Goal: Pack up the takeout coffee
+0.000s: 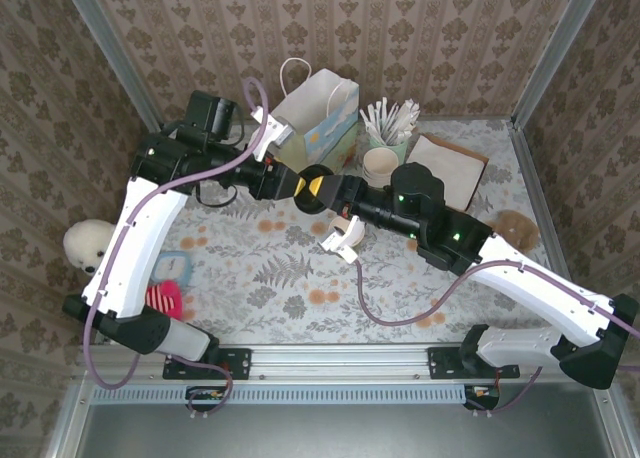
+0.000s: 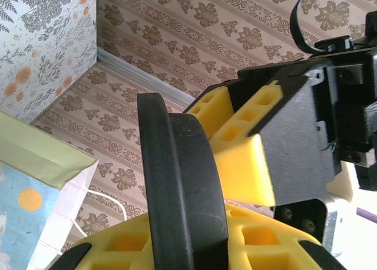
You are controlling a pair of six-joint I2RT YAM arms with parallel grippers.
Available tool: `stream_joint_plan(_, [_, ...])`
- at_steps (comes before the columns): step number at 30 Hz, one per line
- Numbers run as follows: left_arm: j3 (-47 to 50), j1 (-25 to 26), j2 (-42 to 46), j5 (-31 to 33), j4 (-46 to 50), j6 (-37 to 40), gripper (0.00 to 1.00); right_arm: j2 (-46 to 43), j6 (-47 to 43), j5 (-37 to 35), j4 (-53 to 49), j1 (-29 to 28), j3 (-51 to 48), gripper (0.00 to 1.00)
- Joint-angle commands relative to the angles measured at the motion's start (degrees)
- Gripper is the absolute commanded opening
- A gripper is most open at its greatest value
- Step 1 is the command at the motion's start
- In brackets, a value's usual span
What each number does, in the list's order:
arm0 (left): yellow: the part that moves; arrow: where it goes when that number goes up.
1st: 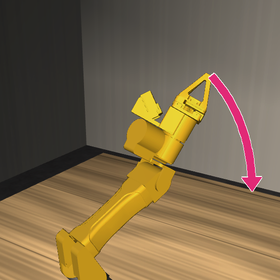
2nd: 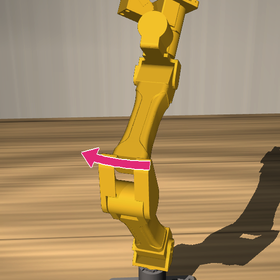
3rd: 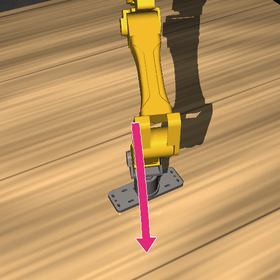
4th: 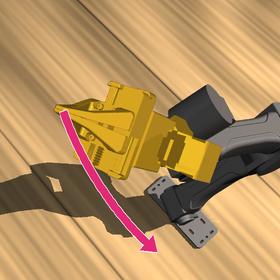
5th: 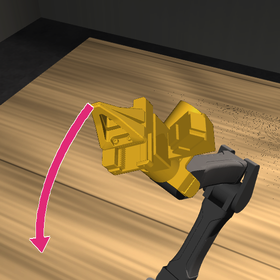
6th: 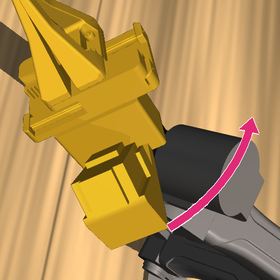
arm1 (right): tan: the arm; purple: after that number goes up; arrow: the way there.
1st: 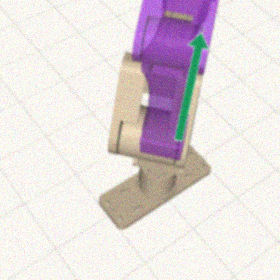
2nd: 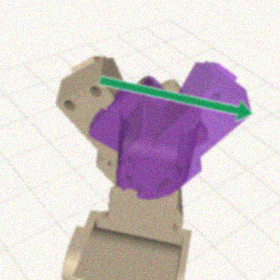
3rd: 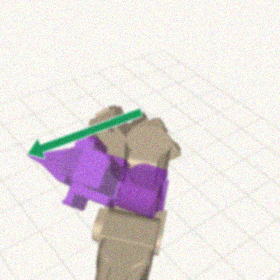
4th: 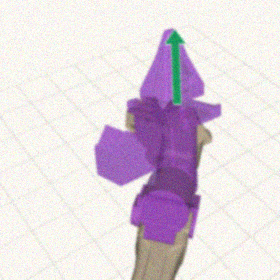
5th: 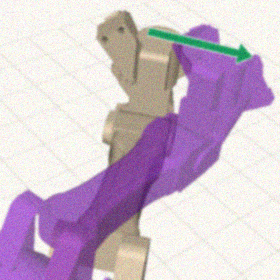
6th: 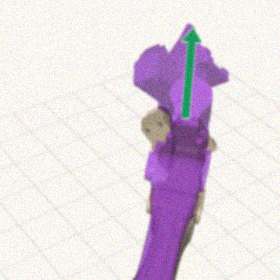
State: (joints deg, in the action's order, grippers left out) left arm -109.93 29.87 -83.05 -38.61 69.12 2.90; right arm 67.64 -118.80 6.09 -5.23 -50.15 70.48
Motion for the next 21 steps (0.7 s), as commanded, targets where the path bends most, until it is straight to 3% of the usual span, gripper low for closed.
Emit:
stream_joint_plan(1, [-1.77, -0.34, -0.87, -2.12, 2.53, 1.73, 0.35, 0.37, -10.92, 1.78, -0.70, -0.72, 2.06, 0.00])
stream_joint_plan(5, [-1.90, -0.34, -1.33, -2.61, 2.86, 2.02, 0.33, 0.73, -11.24, 1.74, -0.63, -1.13, 2.29, 0.00])
stream_joint_plan(10, [-1.44, -0.34, -1.42, -4.33, 2.29, 2.53, 0.15, 1.27, -10.85, 1.48, -0.38, -1.37, 2.42, 0.00])
stream_joint_plan(13, [-0.67, -0.34, -1.32, -4.00, 1.63, 2.60, 0.11, 1.36, -10.41, 0.88, 0.49, -1.41, 2.07, 0.00])
stream_joint_plan(15, [-0.38, -0.34, -1.35, -4.02, 1.45, 2.64, 0.11, 1.19, -10.41, 0.92, 0.49, -1.41, 1.99, 0.00])
stream_joint_plan(17, [0.03, -0.34, -1.50, -4.69, 1.17, 2.82, 0.29, 1.09, -10.22, 1.16, 0.65, -1.36, 1.86, 0.00])
stream_joint_plan(18, [0.23, -0.35, -1.50, -5.16, 0.94, 2.82, 0.32, 0.99, -10.19, 1.27, 0.82, -1.42, 1.86, 0.00])
stream_joint_plan(21, [1.13, -0.49, -1.31, -7.83, 0.25, 3.63, 0.32, 0.91, -9.28, 2.05, 2.20, -1.41, 1.38, 0.00])
